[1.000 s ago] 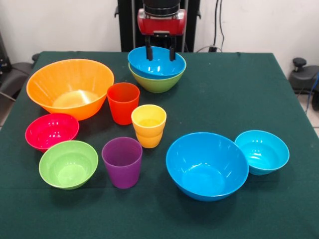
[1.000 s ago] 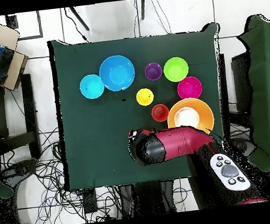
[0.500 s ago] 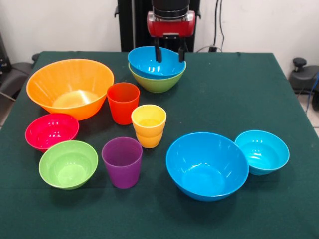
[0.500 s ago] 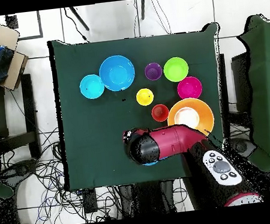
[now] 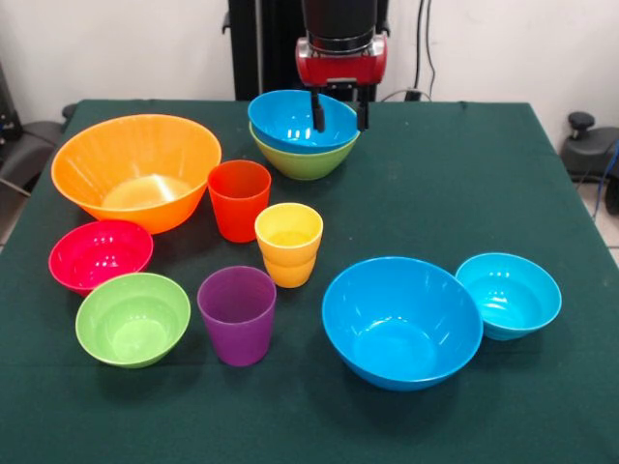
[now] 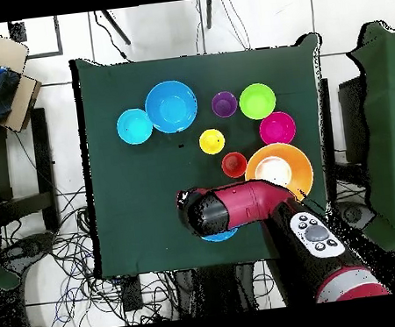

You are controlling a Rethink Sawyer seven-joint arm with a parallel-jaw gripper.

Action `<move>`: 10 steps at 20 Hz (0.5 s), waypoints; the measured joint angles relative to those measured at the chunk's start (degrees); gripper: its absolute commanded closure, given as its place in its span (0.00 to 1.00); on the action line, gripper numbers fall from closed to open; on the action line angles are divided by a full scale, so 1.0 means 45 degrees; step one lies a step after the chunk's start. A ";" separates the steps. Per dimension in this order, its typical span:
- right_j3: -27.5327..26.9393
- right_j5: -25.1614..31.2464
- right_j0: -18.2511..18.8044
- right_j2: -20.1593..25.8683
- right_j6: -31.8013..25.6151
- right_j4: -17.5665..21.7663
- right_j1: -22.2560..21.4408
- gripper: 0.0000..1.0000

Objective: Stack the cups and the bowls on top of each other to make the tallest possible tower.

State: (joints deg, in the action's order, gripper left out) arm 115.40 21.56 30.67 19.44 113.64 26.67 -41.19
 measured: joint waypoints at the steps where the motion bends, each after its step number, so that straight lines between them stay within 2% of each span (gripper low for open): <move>1: -0.0022 0.0000 0.0003 0.0002 0.0000 0.0000 0.0051 0.00; 10: -0.0112 0.0000 -0.0028 0.0002 0.0000 -0.0003 0.0187 0.00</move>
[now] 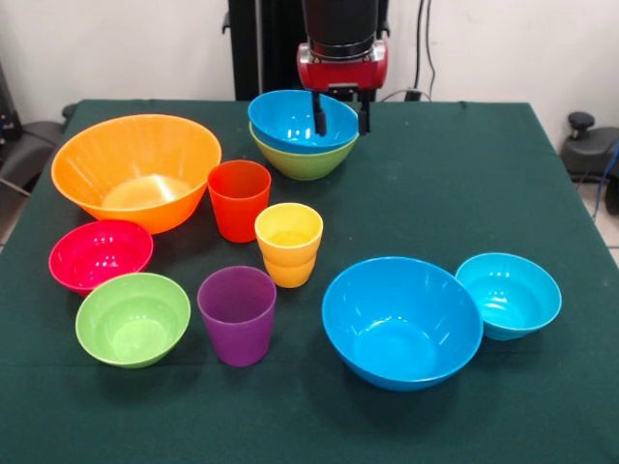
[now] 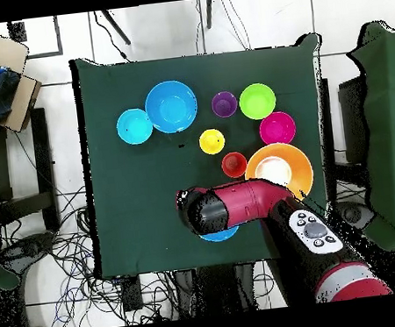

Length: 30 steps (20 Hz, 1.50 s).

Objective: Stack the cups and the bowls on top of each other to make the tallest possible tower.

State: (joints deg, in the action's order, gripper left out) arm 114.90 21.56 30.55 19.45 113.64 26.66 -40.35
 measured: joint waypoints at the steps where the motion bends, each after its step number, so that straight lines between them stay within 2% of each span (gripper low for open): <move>1: -0.0004 0.0000 -0.0016 -0.0002 0.0000 0.0003 -0.0009 0.00; 16: -0.0358 0.0003 -0.0750 -0.0002 0.0000 -0.0066 -0.0166 0.00; 23: -0.0908 0.0003 -0.1393 0.0002 0.0000 -0.0169 -0.0060 0.00; 30: -0.1418 0.0064 -0.1656 -0.0007 0.0000 -0.0201 0.0205 0.00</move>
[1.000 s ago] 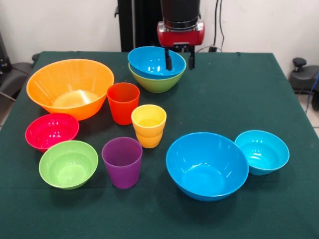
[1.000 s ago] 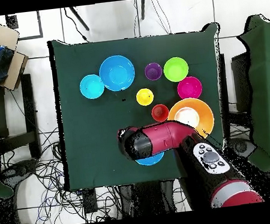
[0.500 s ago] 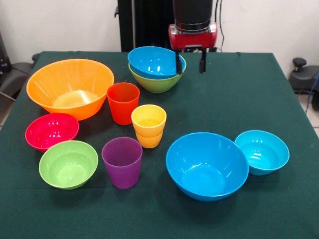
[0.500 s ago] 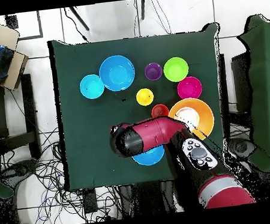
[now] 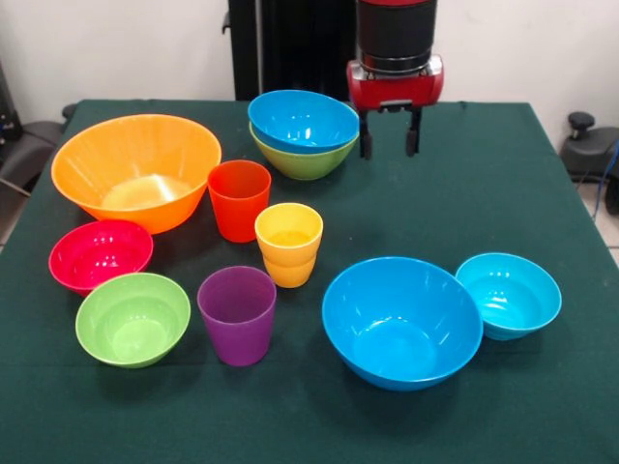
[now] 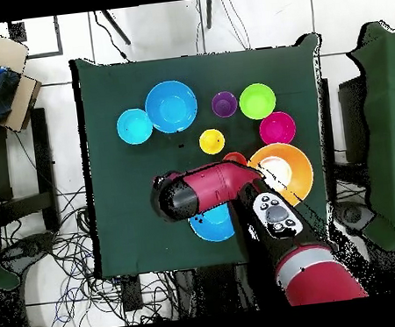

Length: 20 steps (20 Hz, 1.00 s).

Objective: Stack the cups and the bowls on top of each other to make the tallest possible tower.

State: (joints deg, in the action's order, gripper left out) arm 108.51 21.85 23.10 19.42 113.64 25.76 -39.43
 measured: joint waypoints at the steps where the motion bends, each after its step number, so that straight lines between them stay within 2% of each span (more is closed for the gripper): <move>1: -0.0055 0.0040 -0.0014 0.0002 0.0000 0.0000 0.0021 0.00; 16: -0.1502 0.2097 -0.0623 -0.0106 0.0000 -0.0370 0.0034 0.00; 20: -0.2399 0.2632 -0.0835 -0.0112 0.0000 -0.0541 0.0391 0.00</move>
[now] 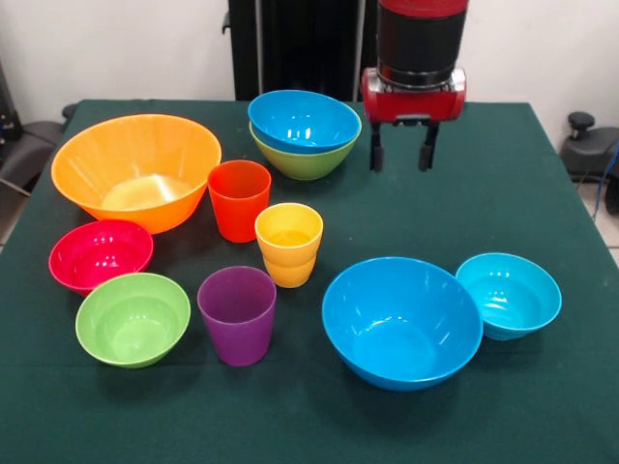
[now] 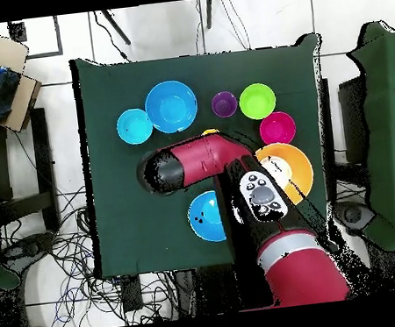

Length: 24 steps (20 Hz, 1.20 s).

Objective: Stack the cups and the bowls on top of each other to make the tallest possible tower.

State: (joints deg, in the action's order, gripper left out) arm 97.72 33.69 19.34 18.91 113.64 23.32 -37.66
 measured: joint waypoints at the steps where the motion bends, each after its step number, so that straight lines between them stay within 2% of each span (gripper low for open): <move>1: -0.0189 0.0056 -0.0034 0.0000 0.0000 -0.0032 0.0120 0.00; 9: -0.2195 0.1026 -0.0486 0.0002 0.0000 -0.0283 0.1371 0.00; 10: -0.2892 0.1439 -0.0631 0.0004 0.0000 -0.0370 0.1778 0.00; 13: -0.3558 0.1867 -0.0740 0.0004 0.0000 -0.0438 0.2154 0.00; 14: -0.4186 0.2261 -0.0835 0.0004 0.0000 -0.0491 0.2500 0.00; 19: -0.5635 0.3109 -0.1068 0.0007 0.0000 -0.0565 0.3283 0.00; 20: -0.6374 0.3484 -0.1194 0.0015 0.0000 -0.0605 0.3690 0.00; 24: -0.7275 0.3909 -0.1346 0.0022 0.0000 -0.0642 0.4193 0.00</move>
State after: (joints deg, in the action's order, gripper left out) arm 64.98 51.28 13.28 19.01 113.64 20.43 -18.79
